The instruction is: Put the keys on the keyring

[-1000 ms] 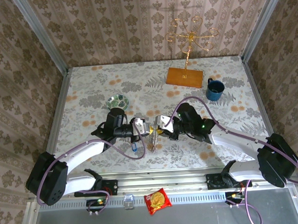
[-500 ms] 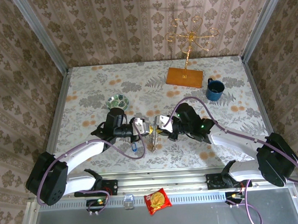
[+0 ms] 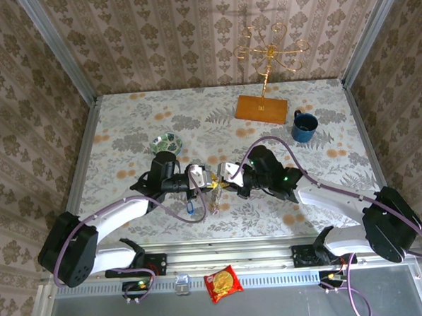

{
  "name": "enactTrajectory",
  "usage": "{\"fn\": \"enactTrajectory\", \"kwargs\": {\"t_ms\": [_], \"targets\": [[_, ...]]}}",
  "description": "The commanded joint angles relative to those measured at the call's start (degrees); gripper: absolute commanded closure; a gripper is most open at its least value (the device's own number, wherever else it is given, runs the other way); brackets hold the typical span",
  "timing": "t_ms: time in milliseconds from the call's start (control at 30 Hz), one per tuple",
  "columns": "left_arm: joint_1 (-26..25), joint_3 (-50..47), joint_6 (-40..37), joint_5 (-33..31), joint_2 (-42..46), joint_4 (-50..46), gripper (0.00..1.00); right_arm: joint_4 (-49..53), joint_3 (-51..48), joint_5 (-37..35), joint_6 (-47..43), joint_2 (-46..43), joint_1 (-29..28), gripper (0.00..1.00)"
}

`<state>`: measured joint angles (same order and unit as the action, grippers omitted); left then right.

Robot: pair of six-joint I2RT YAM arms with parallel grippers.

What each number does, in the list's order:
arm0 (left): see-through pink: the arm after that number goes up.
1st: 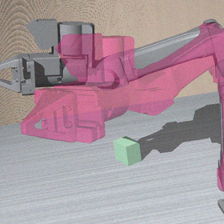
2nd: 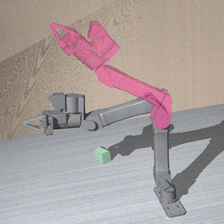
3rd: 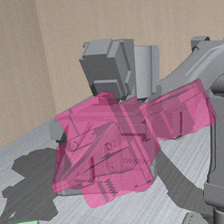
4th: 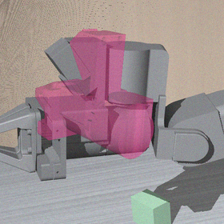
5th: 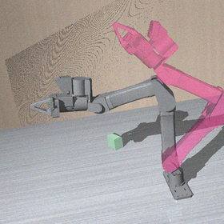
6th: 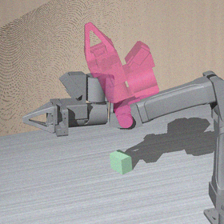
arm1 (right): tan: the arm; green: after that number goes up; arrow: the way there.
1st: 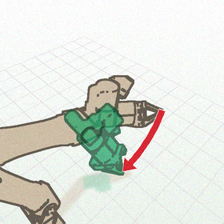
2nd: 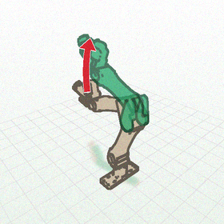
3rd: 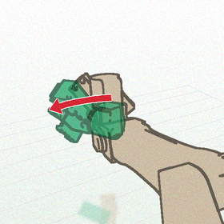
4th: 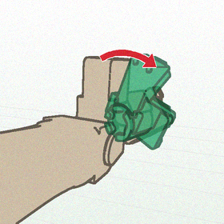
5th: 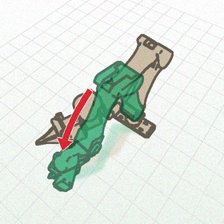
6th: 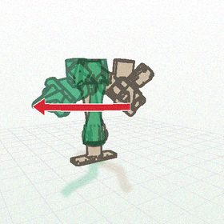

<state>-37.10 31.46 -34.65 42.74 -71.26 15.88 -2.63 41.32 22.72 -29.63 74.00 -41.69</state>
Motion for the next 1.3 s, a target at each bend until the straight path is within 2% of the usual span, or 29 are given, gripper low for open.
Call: {"fn": "enactTrajectory", "kwargs": {"t_ms": [0, 100, 233, 333, 400, 533, 633, 733, 933, 1033, 1267], "targets": [[-0.29, -0.09, 1.36, 2.76, -0.72, 0.51, 0.84, -2.32, 1.70, 0.94, 0.84, 0.79, -0.57, 1.00], [-0.34, -0.05, 1.59, 3.39, -0.81, 0.60, 0.85, -2.63, 1.83, 0.70, 1.06, 0.96, -0.58, 1.00], [-0.33, 0.13, 1.06, 3.06, -0.50, -0.18, 1.00, -2.21, 1.83, -0.16, 0.95, 0.65, -0.60, 1.00], [-0.30, 0.02, 0.62, 1.32, 0.46, -0.50, 1.00, -2.18, 0.69, -2.71, 1.61, -0.91, -0.32, 1.00], [-0.34, -0.18, 0.97, -0.07, 1.35, -0.26, 1.00, -2.86, -0.89, -3.56, 4.00, -2.94, 0.94, 0.88], [-0.32, -0.61, 3.45, -1.94, 2.77, 1.46, 1.00, -6.92, -5.89, -3.80, 11.05, -8.98, 4.61, 0.74], [-0.34, -0.70, 6.08, -2.76, 3.18, 3.06, 1.00, -9.15, -9.25, -9.93, 18.38, -13.52, 5.72, 0.64], [-0.34, -0.62, 8.86, -3.15, 3.33, 4.40, 1.00, -5.47, -9.51, -13.21, 22.12, -15.90, 5.74, 0.62], [-0.34, -0.61, 16.45, -6.40, 5.45, 5.92, 1.00, 0.30, -8.24, -12.37, 26.20, -18.42, 5.29, 0.63], [-0.27, -0.96, 20.03, -12.07, 8.68, 4.85, 1.00, 2.11, -7.76, -11.12, 26.65, -18.96, 2.20, 0.64], [1.33, -1.46, 24.72, -22.92, 17.50, -3.77, 1.00, 3.99, -5.93, -13.31, 31.08, -14.57, -12.72, 0.65]]}}
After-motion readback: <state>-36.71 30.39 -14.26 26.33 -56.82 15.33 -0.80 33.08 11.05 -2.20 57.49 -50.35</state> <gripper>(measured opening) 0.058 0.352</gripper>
